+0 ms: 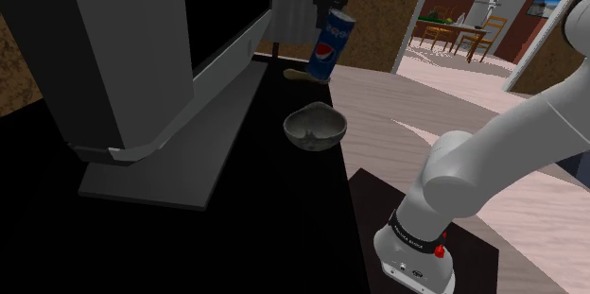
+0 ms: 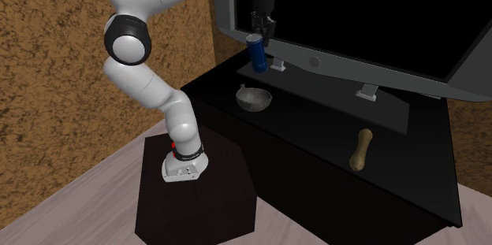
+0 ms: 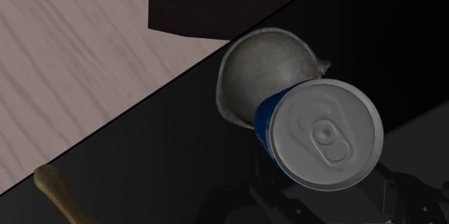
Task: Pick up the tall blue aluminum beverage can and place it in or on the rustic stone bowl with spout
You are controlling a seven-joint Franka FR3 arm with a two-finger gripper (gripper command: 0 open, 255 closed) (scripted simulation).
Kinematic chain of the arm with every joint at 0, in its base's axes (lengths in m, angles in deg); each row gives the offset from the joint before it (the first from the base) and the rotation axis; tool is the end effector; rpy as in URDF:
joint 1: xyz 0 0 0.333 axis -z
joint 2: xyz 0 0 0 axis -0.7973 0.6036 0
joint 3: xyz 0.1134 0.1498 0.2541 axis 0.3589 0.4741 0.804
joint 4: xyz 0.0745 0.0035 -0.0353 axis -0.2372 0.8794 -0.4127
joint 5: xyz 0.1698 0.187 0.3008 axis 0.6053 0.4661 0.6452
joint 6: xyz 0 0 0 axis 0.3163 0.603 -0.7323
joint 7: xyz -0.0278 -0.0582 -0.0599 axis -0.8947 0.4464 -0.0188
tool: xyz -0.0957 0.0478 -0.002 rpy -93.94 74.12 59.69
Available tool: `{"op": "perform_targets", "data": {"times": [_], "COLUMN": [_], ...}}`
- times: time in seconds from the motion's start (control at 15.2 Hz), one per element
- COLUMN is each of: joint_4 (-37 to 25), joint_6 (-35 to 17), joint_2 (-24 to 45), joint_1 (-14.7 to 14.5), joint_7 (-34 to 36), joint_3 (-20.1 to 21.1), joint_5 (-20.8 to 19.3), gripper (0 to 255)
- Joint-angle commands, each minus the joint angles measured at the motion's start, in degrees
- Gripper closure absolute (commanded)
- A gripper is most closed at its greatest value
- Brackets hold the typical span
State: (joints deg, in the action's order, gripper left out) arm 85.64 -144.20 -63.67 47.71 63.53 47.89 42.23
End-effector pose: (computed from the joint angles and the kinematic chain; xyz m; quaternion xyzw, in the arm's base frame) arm 0.3598 0.0705 0.7199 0.9972 0.0736 -0.0081 0.0039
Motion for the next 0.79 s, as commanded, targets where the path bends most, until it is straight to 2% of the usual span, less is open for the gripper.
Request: {"op": "perform_targets", "data": {"times": [0.0, 0.73], "joint_4": [2.60, 14.51], "joint_6": [-1.45, -9.66], "joint_2": [-1.16, -4.86], "joint_1": [-0.04, -0.18], "joint_7": [0.04, -0.11], "joint_3": [0.03, 0.08], "joint_5": [0.08, 0.29], "gripper": [255, 255]}}
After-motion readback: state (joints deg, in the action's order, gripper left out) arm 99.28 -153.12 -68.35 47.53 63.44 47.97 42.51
